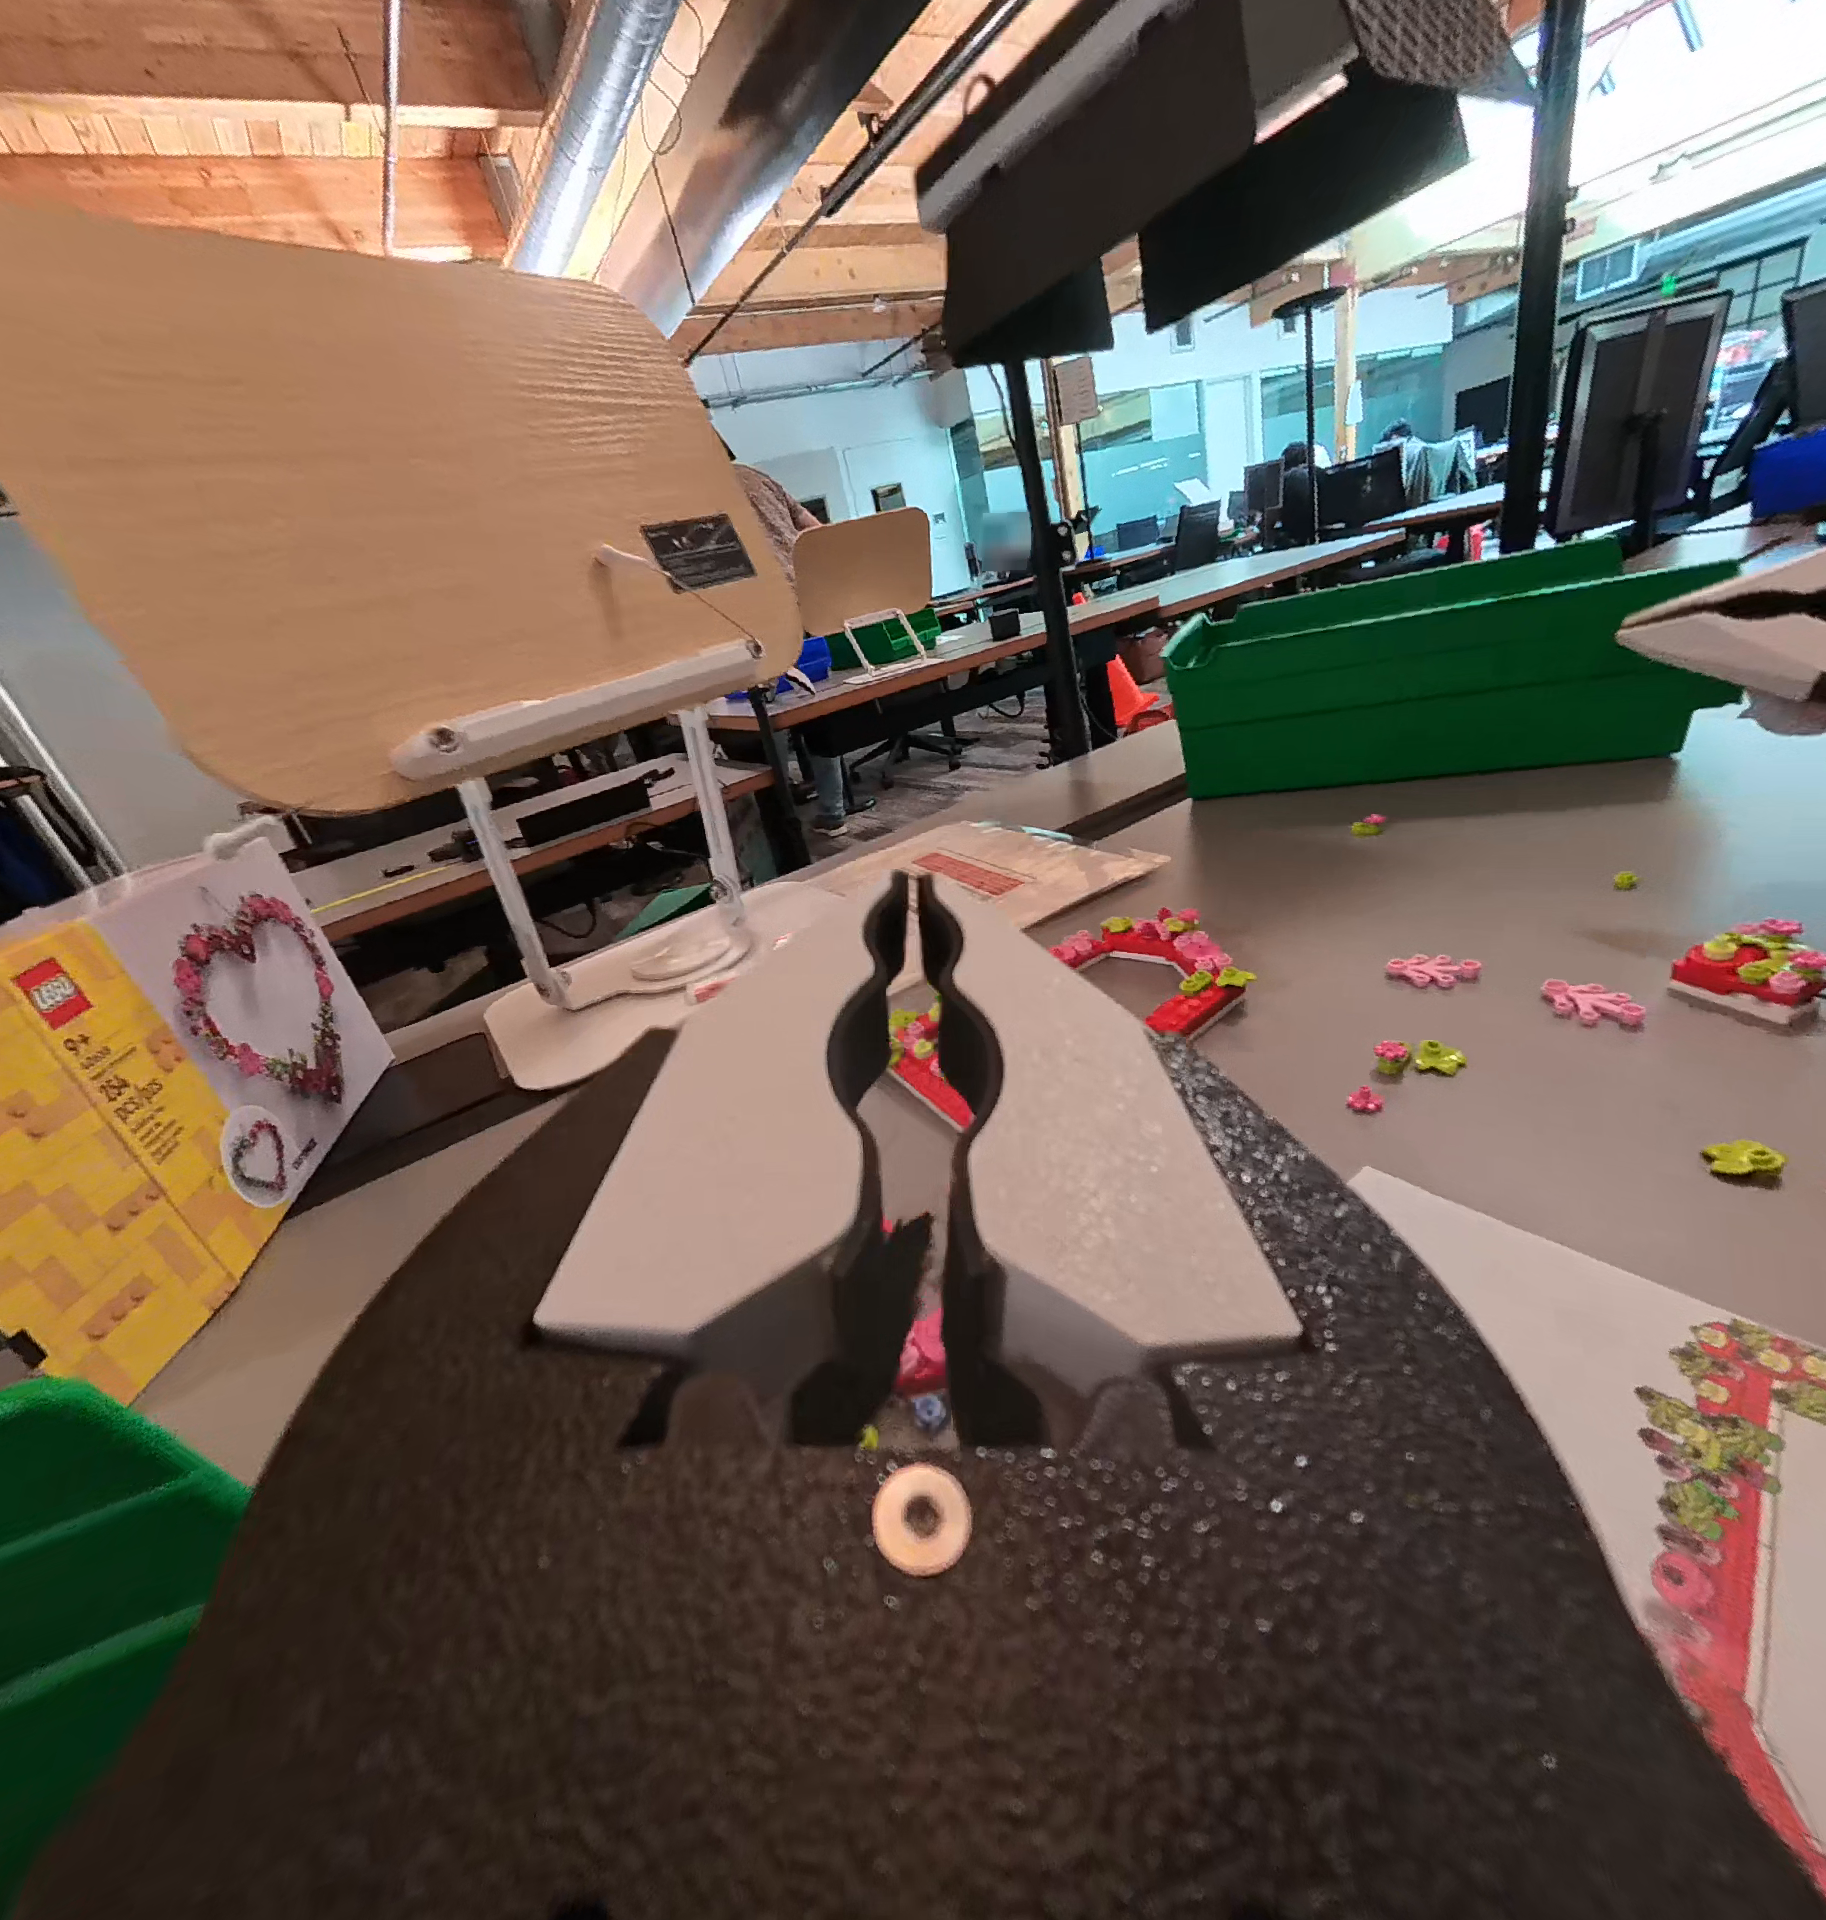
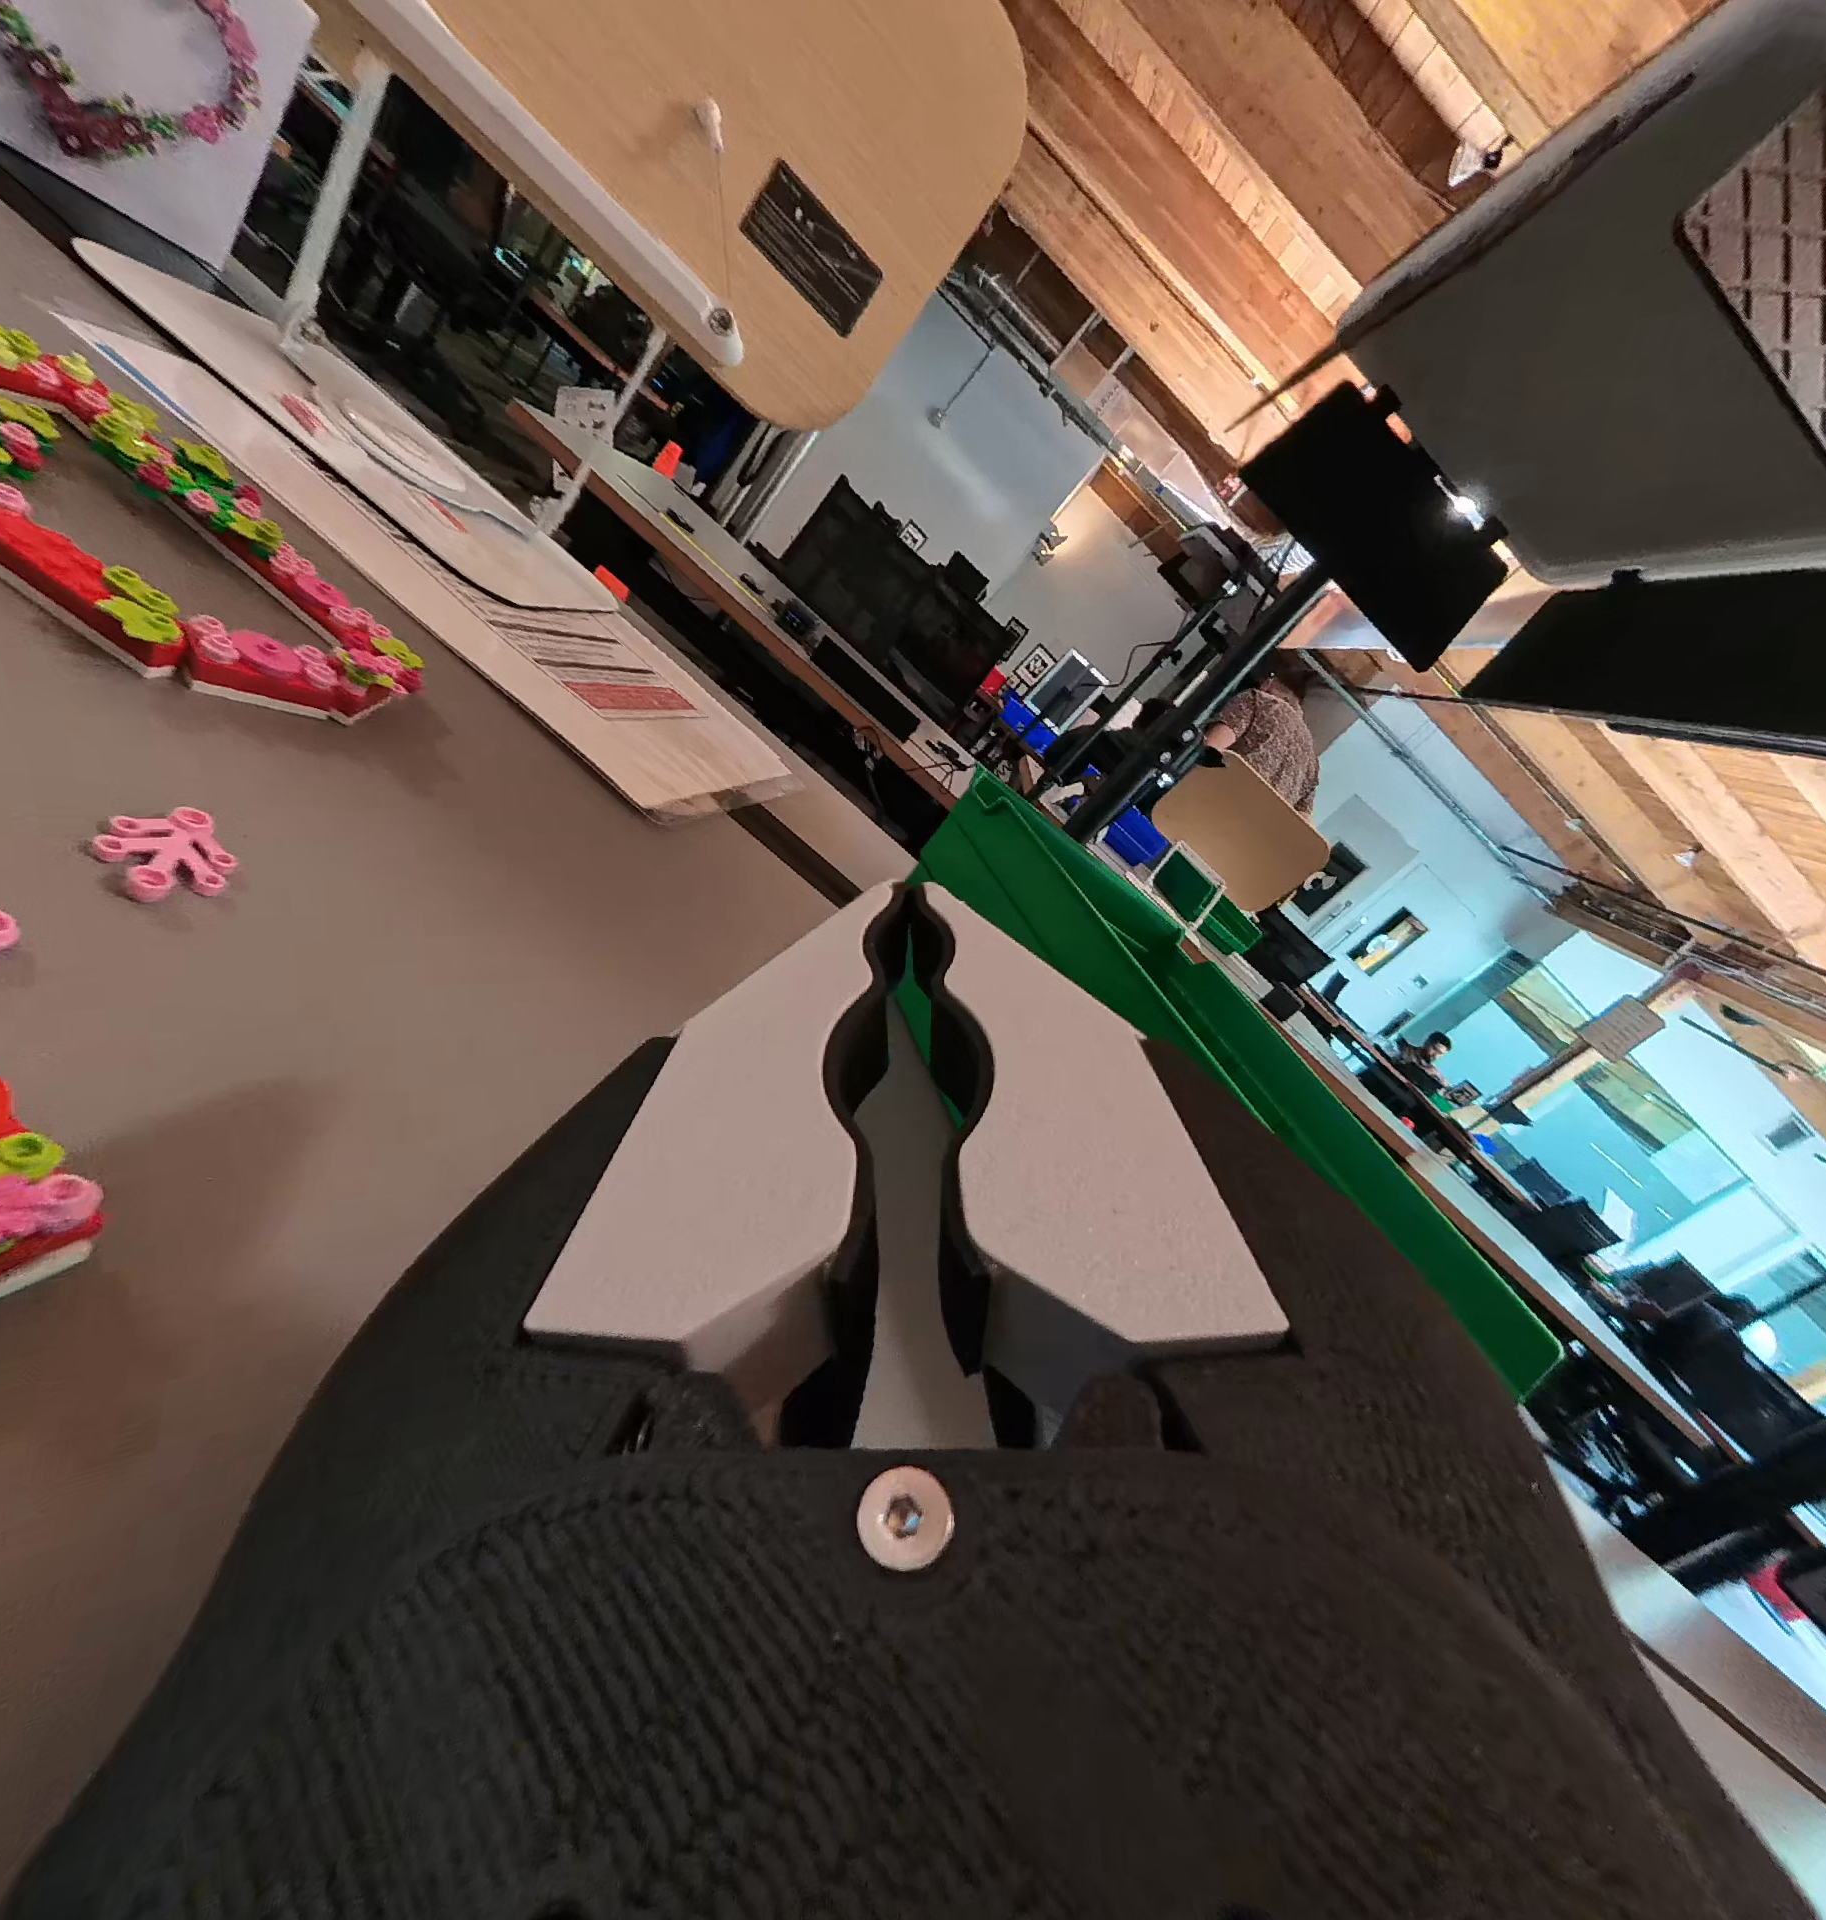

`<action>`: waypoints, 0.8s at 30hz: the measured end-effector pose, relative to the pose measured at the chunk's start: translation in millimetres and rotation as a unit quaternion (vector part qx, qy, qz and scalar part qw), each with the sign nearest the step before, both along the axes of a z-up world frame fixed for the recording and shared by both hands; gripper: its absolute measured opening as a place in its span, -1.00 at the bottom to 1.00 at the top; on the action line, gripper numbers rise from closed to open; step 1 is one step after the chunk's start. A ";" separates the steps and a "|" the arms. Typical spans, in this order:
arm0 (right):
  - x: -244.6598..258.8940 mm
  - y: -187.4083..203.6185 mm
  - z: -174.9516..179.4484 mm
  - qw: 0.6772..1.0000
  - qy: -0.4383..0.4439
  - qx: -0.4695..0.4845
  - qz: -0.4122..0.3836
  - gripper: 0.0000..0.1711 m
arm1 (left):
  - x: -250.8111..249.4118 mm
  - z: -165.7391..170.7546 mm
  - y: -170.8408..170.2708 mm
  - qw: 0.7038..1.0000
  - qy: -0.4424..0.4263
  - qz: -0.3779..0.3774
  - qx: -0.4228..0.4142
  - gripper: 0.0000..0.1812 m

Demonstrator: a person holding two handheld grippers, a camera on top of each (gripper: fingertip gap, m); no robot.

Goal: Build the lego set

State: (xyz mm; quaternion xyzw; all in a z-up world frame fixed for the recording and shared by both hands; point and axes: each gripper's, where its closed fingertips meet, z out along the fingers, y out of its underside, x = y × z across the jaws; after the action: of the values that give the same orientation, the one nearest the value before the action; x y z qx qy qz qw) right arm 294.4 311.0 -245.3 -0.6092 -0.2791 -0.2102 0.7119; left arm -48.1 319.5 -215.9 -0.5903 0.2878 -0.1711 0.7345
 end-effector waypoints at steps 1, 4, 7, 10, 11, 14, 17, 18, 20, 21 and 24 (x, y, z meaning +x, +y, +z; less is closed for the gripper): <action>-4.0 -1.1 -0.3 1.000 -0.001 -0.001 0.010 -1.00 | -3.1 2.1 0.7 1.000 -0.004 0.004 0.001 -1.00; -15.7 -3.8 -1.8 0.999 -0.010 -0.004 0.034 -1.00 | -12.4 6.7 2.9 1.000 -0.013 0.016 0.005 -1.00; -24.1 -4.2 -2.0 0.999 -0.025 -0.005 0.045 -1.00 | -18.7 6.7 6.5 1.000 -0.018 0.025 0.002 -1.00; -32.3 -6.0 -4.1 0.998 -0.041 -0.007 0.056 -1.00 | -20.8 7.8 7.2 0.999 -0.022 0.026 0.002 -1.00; -34.0 -6.6 -5.1 0.997 -0.046 -0.009 0.057 -1.00 | -21.1 8.6 7.2 0.999 -0.023 0.027 0.003 -1.00; -34.7 -6.7 -5.8 0.997 -0.056 -0.007 0.057 -1.00 | -20.7 9.9 7.3 0.999 -0.029 0.024 0.002 -1.00; -31.3 -2.8 -5.8 0.998 -0.042 -0.011 0.054 -1.00 | -21.1 10.4 8.5 0.999 -0.026 0.026 0.003 -1.00; -30.4 -1.5 -5.8 0.998 -0.039 -0.012 0.053 -1.00 | -21.9 11.6 8.5 0.999 -0.025 0.028 0.006 -1.00; -30.9 0.0 -5.8 0.998 -0.035 -0.013 0.054 -1.00 | -24.1 15.7 7.7 0.999 -0.027 0.031 0.013 -1.00; -32.0 0.2 -6.1 0.998 -0.036 -0.014 0.055 -1.00 | -24.9 17.5 7.1 0.999 -0.029 0.031 0.016 -1.00; -35.6 0.1 -8.2 0.997 -0.045 -0.017 0.060 -1.00 | -26.0 20.2 5.9 0.999 -0.037 0.029 0.018 -1.00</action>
State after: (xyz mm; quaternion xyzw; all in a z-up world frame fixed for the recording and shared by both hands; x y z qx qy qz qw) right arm 258.8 311.0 -253.5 -0.5937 -0.3502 -0.1897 0.6992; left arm -74.2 325.4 -195.7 -0.5786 0.2460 -0.1663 0.7597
